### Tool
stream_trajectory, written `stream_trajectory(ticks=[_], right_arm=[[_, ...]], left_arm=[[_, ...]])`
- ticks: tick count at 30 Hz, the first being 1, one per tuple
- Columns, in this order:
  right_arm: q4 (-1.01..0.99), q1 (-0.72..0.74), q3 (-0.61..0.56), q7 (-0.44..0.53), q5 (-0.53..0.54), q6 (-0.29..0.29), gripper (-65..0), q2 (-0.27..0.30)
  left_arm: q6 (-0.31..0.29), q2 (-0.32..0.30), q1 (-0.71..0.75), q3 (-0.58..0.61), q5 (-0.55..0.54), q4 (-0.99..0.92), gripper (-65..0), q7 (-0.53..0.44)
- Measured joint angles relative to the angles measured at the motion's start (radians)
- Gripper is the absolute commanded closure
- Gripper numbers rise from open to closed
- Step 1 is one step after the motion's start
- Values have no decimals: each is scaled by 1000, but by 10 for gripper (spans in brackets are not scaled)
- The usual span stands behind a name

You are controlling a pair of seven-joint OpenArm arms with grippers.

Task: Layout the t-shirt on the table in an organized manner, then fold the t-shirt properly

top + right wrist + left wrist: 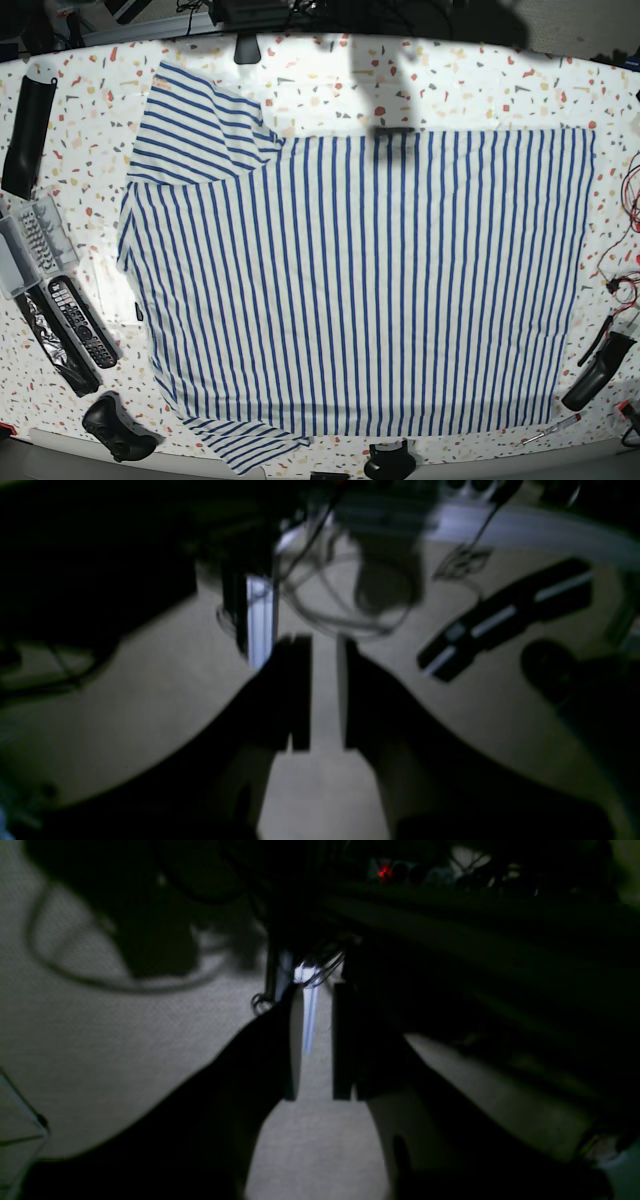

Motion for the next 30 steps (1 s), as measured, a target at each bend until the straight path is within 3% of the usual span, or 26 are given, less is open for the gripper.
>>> stream_trajectory(ticks=[8, 13, 16, 23, 26, 30], right_arm=[[455, -259, -24, -121, 153, 2, -89, 202], [725, -421, -19, -172, 158, -3, -89, 353], [866, -526, -23, -189, 150, 0, -89, 434], [1168, -642, -19, -224, -66, 3, -89, 527], [1271, -648, -19, -283, -154, 5, -89, 540], [1382, -650, -9, -287, -253, 3, -89, 540]], left_arm=[[-10, -83, 196, 0, -140, 327, -91, 124], [-182, -163, 323, 2, -270, 526, -91, 266], [-188, -218, 410, 2, -318, 646, -91, 308], [-189, -332, 536, -2, -291, 929, -91, 320], [-167, -342, 538, 0, -186, 1051, -91, 380], [-118, -374, 533, 0, -13, 1212, -91, 378]])
